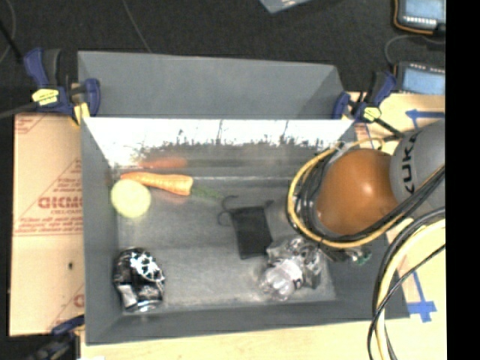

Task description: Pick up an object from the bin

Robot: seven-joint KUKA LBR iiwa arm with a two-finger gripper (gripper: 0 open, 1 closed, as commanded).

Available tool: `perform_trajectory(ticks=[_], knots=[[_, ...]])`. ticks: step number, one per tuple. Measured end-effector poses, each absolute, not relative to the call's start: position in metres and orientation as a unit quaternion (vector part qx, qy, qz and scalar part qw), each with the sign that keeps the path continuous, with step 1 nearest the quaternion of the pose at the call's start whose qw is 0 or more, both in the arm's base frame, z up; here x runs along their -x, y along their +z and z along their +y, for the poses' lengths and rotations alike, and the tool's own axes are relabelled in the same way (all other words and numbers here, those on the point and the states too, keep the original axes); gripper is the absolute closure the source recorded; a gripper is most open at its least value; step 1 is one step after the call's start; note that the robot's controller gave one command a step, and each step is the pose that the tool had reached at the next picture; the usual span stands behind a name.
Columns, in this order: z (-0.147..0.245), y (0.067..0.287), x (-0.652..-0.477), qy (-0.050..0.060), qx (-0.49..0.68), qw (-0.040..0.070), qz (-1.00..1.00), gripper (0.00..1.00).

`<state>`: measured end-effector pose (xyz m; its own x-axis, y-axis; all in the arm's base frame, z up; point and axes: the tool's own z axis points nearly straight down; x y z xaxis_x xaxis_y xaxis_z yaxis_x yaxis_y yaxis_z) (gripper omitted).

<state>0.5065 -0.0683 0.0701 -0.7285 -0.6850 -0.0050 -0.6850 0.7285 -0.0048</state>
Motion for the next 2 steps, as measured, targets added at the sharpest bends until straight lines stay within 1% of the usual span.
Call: perform_trajectory(ticks=[1,2], knots=[[-0.0683,0.0701,-0.5065,-0.001,0.368,0.003,0.930,1.00],[-0.0680,0.0761,-0.5050,0.000,0.368,0.001,0.930,1.00]])
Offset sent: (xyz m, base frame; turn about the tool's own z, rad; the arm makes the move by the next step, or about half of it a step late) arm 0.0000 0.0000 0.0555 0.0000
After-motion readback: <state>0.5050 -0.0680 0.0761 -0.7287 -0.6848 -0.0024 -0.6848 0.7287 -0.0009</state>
